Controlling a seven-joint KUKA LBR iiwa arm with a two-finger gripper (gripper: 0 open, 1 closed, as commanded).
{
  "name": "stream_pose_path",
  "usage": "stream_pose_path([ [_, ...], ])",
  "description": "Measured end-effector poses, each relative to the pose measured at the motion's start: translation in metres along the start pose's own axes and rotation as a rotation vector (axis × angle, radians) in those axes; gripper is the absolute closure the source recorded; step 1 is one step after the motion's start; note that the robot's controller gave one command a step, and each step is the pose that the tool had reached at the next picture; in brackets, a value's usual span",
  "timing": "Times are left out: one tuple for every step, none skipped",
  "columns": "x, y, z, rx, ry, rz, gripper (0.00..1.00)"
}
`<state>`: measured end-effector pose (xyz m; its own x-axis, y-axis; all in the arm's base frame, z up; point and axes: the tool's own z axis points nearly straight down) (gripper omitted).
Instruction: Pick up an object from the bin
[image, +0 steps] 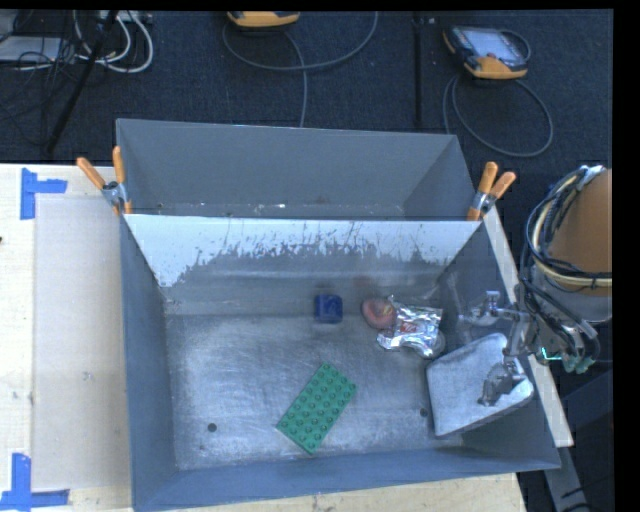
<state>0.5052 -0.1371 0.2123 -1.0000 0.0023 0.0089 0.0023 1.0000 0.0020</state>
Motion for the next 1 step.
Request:
stream_pose_path([
  [-0.0242,0.0331,0.1414,-0.001,-0.013,0.225,0.00],
])
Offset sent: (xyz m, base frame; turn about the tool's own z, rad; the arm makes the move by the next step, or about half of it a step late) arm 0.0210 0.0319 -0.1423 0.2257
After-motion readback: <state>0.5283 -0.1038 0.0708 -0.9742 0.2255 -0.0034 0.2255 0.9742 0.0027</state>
